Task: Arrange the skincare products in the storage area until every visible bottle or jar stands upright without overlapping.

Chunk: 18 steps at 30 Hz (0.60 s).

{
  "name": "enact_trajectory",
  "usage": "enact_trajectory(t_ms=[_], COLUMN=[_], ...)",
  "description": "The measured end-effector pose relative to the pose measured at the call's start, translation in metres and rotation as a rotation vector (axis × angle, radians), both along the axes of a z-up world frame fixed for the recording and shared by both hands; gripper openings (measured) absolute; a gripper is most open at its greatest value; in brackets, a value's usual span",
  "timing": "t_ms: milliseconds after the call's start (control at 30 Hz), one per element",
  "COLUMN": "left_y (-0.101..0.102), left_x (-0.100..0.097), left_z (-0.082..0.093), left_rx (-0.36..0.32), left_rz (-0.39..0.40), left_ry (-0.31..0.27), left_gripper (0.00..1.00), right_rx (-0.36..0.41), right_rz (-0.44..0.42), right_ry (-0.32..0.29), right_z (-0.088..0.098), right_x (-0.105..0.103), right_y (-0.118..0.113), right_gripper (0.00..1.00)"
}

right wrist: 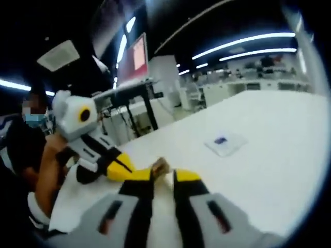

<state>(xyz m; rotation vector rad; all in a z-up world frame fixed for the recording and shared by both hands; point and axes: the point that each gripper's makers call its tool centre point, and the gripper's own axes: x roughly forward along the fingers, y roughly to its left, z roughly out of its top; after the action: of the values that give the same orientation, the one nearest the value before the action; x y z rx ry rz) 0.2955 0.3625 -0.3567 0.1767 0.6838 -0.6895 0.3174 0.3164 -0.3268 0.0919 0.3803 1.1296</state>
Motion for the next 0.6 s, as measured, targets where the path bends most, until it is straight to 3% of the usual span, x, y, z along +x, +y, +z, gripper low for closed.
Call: enact_trajectory(t_ms=[167,367,433,600], left_y=[0.000,0.001,0.000,0.000], left_x=[-0.001,0.000,0.000,-0.002], left_z=[0.000,0.000,0.000,0.000], left_rx=[0.002,0.003,0.001,0.000], left_rz=[-0.002,-0.004,-0.005,-0.008], left_ry=[-0.002,-0.003,-0.003,-0.005], left_gripper=[0.00,0.00,0.00,0.00], right_rx=[0.027,0.029,0.022,0.008], right_rz=[0.023,0.025,0.018,0.065], right_ry=[0.032,0.020,0.039,0.073], right_z=[0.000,0.001,-0.001,-0.009], right_x=[-0.009,-0.010,-0.005,-0.014], right_y=[0.006,0.007,0.006,0.014], right_gripper=[0.14,0.14,0.16,0.18])
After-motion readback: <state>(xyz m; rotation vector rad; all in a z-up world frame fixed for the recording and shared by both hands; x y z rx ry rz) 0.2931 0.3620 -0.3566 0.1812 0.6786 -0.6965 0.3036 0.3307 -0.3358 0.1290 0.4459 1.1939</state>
